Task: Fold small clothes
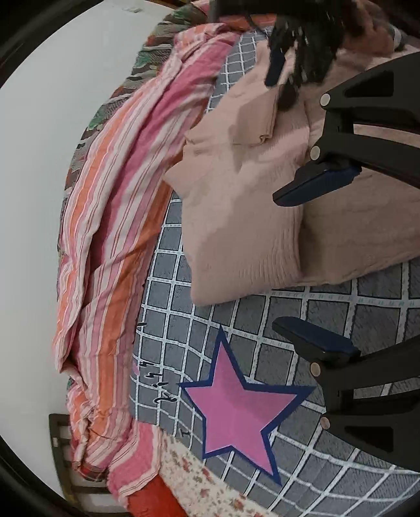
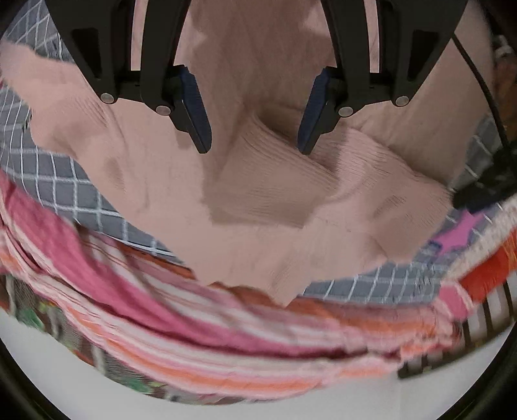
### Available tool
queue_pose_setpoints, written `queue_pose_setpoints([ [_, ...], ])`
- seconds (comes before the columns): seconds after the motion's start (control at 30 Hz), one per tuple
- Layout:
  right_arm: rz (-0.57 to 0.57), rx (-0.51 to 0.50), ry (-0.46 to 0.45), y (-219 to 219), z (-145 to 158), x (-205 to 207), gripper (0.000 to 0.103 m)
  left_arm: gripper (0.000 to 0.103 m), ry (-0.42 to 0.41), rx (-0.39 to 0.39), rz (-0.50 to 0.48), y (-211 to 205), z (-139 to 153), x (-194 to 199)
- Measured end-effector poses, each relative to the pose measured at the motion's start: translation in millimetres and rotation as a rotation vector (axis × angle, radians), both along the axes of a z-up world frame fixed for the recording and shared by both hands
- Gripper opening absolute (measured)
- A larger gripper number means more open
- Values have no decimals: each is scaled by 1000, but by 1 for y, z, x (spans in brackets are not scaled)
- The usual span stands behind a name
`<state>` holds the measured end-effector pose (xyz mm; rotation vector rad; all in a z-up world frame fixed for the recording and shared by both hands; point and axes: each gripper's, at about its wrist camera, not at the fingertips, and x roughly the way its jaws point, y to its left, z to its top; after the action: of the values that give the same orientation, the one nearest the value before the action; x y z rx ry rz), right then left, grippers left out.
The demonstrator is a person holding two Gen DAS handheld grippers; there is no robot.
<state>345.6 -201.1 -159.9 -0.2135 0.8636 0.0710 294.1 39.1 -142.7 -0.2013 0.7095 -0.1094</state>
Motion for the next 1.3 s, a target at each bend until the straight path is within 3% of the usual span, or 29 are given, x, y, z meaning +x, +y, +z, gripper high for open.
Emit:
queue_pose_setpoints([
  [0.07, 13, -38, 25, 11, -10, 10, 51, 69, 6, -2, 8, 1, -1, 2],
  [0.13, -2, -80, 10, 17, -14, 18, 32, 69, 1, -5, 7, 1, -1, 2],
  [0.17, -19, -91, 5, 15, -14, 21, 11, 69, -4, -4, 7, 1, -1, 2],
  [0.2, -35, -83, 8, 11, -12, 23, 8, 69, -8, 0, 10, 0, -2, 2],
  [0.33, -111, 70, -5, -36, 3, 16, 8, 69, -6, -14, 10, 3, -2, 3],
  [0.5, -175, 130, 9, -87, 6, 3, 16, 69, -12, -2, -7, -1, -2, 4],
  [0.6, -195, 220, 47, -105, -2, 2, 18, 69, -9, 4, -14, -2, -2, 4],
  [0.7, -187, 276, 28, -112, -5, -2, 7, 69, -9, -13, -30, -2, 0, 5],
  [0.77, -172, 314, 1, -116, 0, -8, 7, 69, -17, -17, -43, -3, 2, 5],
  [0.9, -200, 282, -59, -125, 8, -17, 7, 69, -48, -22, -124, -16, 7, 5],
  [1.03, -235, 313, 56, -143, -14, -8, 13, 69, -13, 44, -154, -35, -1, 10],
  [1.17, -254, 258, -4, -154, 6, -25, 39, 69, 48, 101, -156, -45, -14, 17],
  [1.3, -308, 215, -76, -180, 26, -56, 42, 70, 89, 121, -139, -46, -21, 21],
])
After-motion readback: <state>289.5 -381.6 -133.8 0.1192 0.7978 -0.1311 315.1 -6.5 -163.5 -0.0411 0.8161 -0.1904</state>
